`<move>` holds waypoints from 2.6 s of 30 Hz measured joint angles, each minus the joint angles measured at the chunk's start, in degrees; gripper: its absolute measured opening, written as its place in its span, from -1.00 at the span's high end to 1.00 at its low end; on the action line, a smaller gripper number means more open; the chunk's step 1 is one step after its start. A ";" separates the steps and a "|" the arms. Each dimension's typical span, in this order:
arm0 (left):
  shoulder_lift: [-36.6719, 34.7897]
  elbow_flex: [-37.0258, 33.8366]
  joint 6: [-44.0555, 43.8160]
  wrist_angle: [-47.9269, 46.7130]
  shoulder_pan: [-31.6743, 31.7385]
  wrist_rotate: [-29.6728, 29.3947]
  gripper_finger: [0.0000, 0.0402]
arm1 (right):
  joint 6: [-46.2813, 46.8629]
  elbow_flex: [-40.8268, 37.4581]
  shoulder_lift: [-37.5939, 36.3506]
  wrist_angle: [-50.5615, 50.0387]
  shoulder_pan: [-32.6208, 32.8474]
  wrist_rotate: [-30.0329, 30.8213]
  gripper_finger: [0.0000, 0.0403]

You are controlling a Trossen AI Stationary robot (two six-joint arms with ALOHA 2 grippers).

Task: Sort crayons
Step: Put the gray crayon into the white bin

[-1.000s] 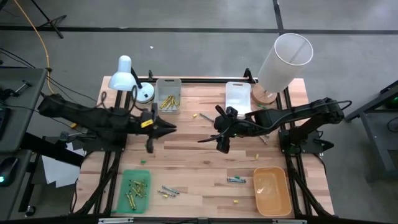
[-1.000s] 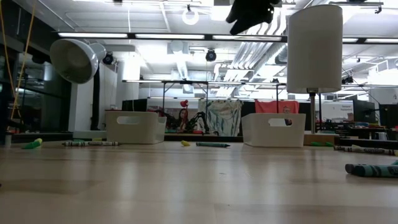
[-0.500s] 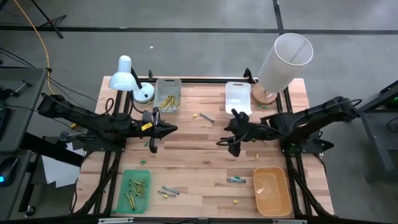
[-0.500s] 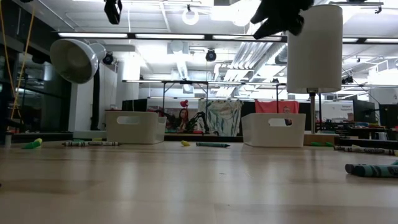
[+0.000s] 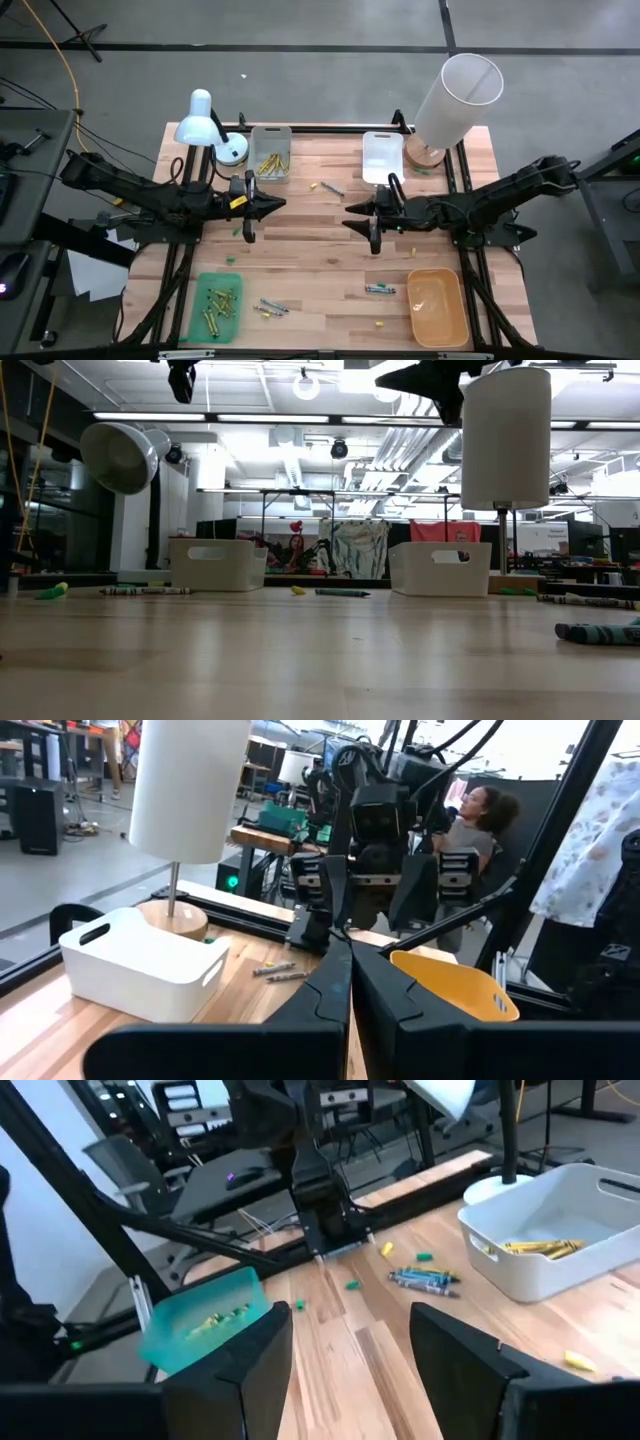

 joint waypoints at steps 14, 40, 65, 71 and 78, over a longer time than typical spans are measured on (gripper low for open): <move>0.00 0.00 -0.09 -0.89 0.00 -0.22 0.99 | -3.10 0.00 0.00 0.87 0.00 0.07 0.03; 0.00 0.00 -3.15 -1.46 0.00 -0.17 0.99 | 10.68 0.00 0.02 6.23 -2.27 3.39 0.03; 0.00 0.00 -4.67 -2.62 0.00 -0.14 0.99 | 53.29 2.59 0.52 -78.48 -3.11 -11.80 0.03; 0.00 0.00 -4.64 -2.68 0.00 -0.15 0.99 | 52.77 -4.98 0.55 -77.03 -7.80 -16.63 0.03; 0.00 0.00 -4.66 -3.84 0.00 -0.13 0.99 | 43.65 -9.30 0.94 -69.12 -13.13 -18.47 0.03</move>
